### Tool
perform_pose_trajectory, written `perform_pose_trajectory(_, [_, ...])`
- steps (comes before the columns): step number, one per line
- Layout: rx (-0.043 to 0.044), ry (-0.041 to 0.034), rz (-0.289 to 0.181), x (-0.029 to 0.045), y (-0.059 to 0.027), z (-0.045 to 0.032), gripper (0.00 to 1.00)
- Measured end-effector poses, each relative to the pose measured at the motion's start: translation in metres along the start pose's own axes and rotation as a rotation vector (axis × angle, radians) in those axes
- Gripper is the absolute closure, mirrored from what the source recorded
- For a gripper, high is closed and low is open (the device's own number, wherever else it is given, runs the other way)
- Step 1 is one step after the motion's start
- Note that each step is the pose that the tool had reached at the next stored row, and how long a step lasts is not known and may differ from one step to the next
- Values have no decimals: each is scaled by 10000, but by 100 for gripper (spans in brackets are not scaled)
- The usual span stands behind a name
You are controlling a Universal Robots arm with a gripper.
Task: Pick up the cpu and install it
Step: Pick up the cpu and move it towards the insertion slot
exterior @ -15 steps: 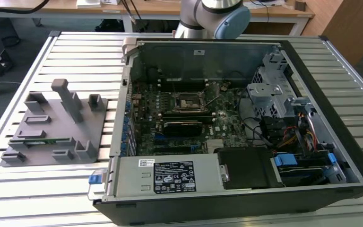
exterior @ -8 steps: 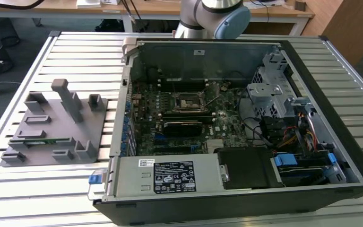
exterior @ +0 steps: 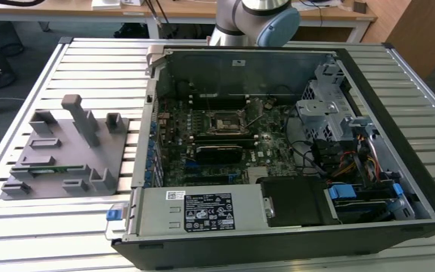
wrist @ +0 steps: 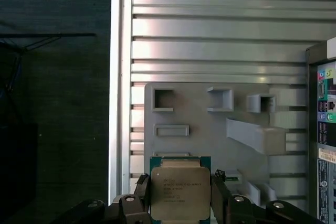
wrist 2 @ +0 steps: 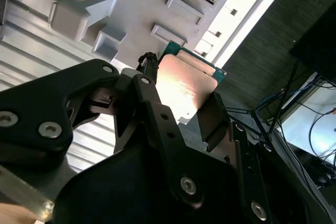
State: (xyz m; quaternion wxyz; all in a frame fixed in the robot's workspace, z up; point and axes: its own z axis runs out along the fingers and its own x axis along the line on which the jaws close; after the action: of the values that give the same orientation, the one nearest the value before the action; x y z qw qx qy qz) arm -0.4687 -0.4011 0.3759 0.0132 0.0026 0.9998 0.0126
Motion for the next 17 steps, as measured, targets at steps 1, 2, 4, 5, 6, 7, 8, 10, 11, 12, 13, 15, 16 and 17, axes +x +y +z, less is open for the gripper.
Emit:
perform_pose_trajectory(1, [1, 1, 0, -1, 1, -10, 45])
perform_pose_trajectory(2, [0, 1, 0, -1, 1, -18, 45])
perform_pose_trajectory(4, [0, -1, 0, -1, 2, -38, 45])
perform_pose_trajectory(5, [0, 0, 1, -1, 4, -49, 45])
perform_pose_trajectory(6, [0, -2, 1, -1, 5, -60, 45])
perform_pose_trajectory(7, [-1, -3, 0, -2, 5, -71, 45])
perform_pose_trajectory(8, [0, -3, 0, -2, 5, -81, 45])
perform_pose_trajectory(10, [-1, -3, 0, -3, 6, -101, 45])
perform_pose_trajectory(11, [-1, -3, 0, -3, 7, -110, 45])
perform_pose_trajectory(12, [0, -3, 0, -3, 7, -120, 45])
perform_pose_trajectory(13, [0, -2, 0, -4, 7, -130, 45])
perform_pose_trajectory(15, [-1, -4, 0, -4, 8, -148, 45])
perform_pose_trajectory(16, [0, -3, 0, -4, 9, -158, 45])
perform_pose_trajectory(17, [0, -2, 0, -5, 9, -168, 45])
